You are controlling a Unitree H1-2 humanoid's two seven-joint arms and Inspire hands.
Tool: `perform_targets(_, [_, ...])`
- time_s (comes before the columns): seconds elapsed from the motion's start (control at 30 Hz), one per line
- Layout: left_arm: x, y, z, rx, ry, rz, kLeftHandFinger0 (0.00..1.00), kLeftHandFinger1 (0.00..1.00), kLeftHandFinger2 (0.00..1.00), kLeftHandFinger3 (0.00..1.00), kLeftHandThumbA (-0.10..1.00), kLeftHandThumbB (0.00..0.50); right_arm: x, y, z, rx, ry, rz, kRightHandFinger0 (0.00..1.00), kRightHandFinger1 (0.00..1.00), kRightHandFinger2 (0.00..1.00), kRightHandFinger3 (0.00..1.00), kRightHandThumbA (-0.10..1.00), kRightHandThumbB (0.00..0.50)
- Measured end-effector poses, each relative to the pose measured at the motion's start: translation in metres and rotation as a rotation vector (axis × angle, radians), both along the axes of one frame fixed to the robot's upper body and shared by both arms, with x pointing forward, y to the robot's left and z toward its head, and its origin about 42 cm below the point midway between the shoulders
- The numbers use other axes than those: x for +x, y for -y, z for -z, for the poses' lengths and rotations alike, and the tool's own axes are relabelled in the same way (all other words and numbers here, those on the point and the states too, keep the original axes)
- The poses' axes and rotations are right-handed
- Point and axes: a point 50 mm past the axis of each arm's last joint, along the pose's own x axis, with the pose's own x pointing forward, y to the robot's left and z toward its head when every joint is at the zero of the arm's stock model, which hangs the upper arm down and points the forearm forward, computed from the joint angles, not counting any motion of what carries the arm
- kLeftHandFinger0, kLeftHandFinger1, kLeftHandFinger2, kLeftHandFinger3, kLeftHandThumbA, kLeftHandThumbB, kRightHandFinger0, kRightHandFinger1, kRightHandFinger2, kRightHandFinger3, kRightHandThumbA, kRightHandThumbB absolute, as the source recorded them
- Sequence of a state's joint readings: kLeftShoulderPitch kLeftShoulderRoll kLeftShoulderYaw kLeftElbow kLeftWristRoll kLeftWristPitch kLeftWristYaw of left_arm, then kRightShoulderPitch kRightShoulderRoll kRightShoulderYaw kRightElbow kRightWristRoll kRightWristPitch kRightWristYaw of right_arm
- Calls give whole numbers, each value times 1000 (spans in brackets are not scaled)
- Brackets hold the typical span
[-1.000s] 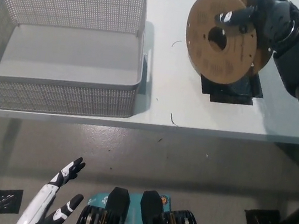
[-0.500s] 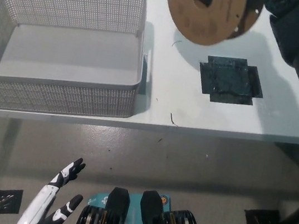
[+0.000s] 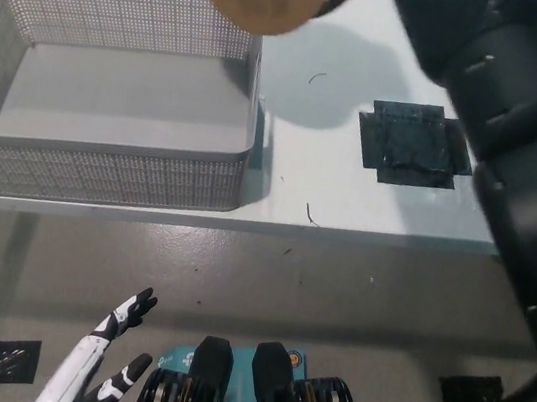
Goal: Use the right hand to pick up a 3d printing filament and place it into a container on the left side
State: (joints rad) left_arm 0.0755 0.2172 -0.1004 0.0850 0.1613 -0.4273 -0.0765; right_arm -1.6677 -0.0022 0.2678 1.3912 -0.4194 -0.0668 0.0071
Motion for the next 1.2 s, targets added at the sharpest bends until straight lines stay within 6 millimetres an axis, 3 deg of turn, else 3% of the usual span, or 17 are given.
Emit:
perform_targets(0.27, [0,2,-1,2,1,15,1000,1000,1000,1000,925,320,-16,-45,5,-6,20,-63,0,340,841,895,-100,198])
perform_targets(0.3, [0,3,-1,3,1,16,1000,1000,1000,1000,926,321,-18,-49,7,-13,24,-66,4,355,823,836,-100,259])
perform_targets(0.33, [1,3,-1,4,2,17,1000,1000,1000,1000,929,322,-19,-52,9,-17,26,-68,0,325,826,809,-100,216])
perform_targets(0.47, [2,4,-3,9,8,24,1000,1000,1000,1000,950,317,-21,-58,19,-36,28,-69,0,329,749,680,-100,251])
perform_targets(0.5, [3,4,-4,10,10,27,1000,1000,1000,1000,956,324,-21,-59,22,-43,27,-67,35,438,724,631,-100,265])
perform_targets(0.57, [4,5,-4,13,13,31,1000,1000,1000,1000,955,325,-21,-59,32,-61,24,-62,0,292,664,634,-100,263])
perform_targets(0.87, [10,8,-10,22,35,47,1000,1000,1000,1000,962,324,-19,-51,108,-115,-60,-37,33,356,774,737,-100,268])
perform_targets(0.9, [12,9,-11,22,39,50,1000,1000,1000,1000,948,327,-21,-53,113,-122,-61,-39,646,629,793,761,-100,244])
perform_targets(0.93, [13,10,-12,22,42,53,1000,1000,1000,1000,947,327,-22,-55,119,-129,-64,-42,699,589,743,710,-100,242])
perform_targets(0.97, [14,10,-13,22,44,55,1000,1000,1000,1000,948,330,-24,-57,124,-134,-68,-45,1000,796,651,662,-100,239])
perform_targets(1.0, [14,11,-13,22,44,57,1000,1000,1000,1000,948,330,-26,-59,129,-138,-75,-49,1000,705,610,657,-100,238])
perform_targets(1.03, [15,12,-13,22,45,61,1000,1000,1000,1000,948,331,-28,-61,136,-145,-86,-53,480,358,480,651,-100,238])
perform_targets(1.07, [15,12,-13,23,45,65,1000,1000,1000,1000,947,331,-29,-63,143,-155,-93,-57,175,231,516,748,-100,219])
perform_targets(1.1, [15,13,-14,23,45,70,1000,1000,1000,1000,947,331,-31,-64,150,-159,-98,-57,104,206,585,895,-100,227])
perform_targets(1.13, [16,14,-14,23,44,73,1000,1000,1000,1000,948,329,-31,-63,152,-160,-96,-56,116,221,585,877,-15,241])
perform_targets(1.17, [16,14,-14,24,44,76,1000,1000,1000,1000,947,324,-31,-64,152,-161,-91,-56,285,463,797,1000,195,317])
perform_targets(1.2, [17,15,-14,25,45,80,1000,1000,1000,1000,947,323,-31,-64,151,-160,-87,-54,686,921,1000,1000,478,384])
